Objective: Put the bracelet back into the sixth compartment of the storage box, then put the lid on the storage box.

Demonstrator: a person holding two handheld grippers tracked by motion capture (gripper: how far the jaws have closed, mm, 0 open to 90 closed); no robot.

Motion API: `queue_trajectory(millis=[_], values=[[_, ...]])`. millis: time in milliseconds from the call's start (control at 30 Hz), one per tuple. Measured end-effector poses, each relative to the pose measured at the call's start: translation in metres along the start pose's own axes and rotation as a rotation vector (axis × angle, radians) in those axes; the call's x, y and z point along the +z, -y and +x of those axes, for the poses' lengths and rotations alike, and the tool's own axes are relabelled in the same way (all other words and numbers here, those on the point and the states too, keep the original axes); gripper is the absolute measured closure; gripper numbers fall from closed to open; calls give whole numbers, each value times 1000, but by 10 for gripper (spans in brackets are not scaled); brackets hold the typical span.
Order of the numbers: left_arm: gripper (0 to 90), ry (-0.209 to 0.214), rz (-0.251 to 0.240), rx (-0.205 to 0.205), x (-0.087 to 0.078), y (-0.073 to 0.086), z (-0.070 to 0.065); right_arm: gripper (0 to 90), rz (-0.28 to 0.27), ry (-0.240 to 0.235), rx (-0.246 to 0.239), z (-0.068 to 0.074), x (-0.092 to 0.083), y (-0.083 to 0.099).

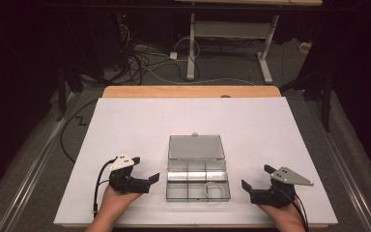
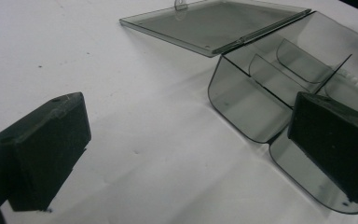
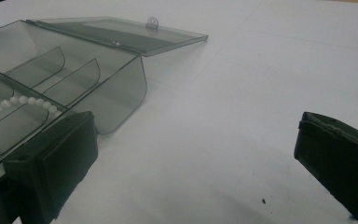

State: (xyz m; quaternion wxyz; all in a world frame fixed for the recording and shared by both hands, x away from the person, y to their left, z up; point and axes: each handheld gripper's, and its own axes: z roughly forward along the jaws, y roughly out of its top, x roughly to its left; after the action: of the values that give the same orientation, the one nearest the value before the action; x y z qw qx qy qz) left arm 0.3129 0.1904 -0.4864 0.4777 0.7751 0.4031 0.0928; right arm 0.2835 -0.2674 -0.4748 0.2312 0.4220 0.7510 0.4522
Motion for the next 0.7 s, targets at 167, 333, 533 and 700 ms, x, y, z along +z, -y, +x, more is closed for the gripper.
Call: queue_trajectory(millis=[167, 333, 533, 700], values=[[0, -11, 9, 10, 7, -5, 0, 9, -3, -5, 18, -2, 6, -3], [0, -13, 4, 3, 15, -8, 3, 9, -12, -1, 27, -3, 12, -10], [0, -4, -14, -1, 23, -16, 5, 9, -12, 16, 65, -9, 22, -18], [0, -7, -2, -4, 28, -21, 10, 9, -14, 31, 73, -15, 28, -24]])
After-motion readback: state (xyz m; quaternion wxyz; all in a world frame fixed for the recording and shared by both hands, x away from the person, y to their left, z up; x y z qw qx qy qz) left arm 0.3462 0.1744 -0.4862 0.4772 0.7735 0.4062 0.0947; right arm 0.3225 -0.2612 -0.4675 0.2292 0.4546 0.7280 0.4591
